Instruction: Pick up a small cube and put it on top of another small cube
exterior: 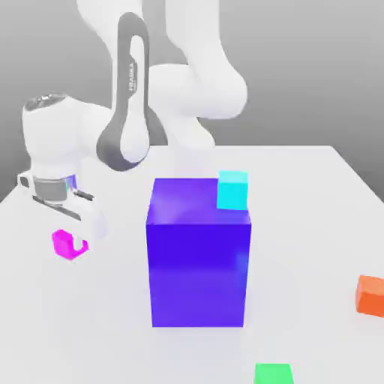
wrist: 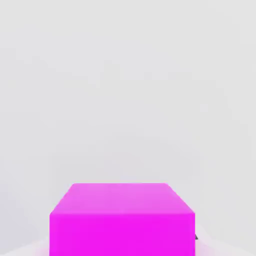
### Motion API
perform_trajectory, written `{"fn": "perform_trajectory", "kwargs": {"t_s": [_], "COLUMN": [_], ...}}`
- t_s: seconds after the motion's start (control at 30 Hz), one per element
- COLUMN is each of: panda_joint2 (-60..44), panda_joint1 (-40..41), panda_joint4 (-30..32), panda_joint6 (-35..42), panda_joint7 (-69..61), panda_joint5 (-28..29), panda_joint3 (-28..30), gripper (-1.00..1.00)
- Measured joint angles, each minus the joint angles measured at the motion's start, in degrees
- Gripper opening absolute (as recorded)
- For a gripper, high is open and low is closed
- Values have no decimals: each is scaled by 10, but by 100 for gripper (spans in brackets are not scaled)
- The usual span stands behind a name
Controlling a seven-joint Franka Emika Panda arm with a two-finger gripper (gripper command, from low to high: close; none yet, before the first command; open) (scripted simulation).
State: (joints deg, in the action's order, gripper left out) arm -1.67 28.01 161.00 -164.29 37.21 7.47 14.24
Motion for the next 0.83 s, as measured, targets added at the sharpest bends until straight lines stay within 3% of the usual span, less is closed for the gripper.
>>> {"fn": "perform_trajectory", "kwargs": {"t_s": [0.13,0.5,0.6,0.7,0.73,0.83], "panda_joint2": [-34,-128,-142,-196,-210,-210], "panda_joint1": [-92,-247,-276,-291,-294,-294], "panda_joint4": [-78,-280,-300,-306,-308,-308], "panda_joint6": [42,156,176,133,120,120], "panda_joint7": [1,-31,-36,-23,-19,-19], "panda_joint5": [16,8,-10,7,12,12], "panda_joint3": [-53,-222,-259,-251,-248,-248], "gripper": [-100,-100,-100,-100,100,100]}}
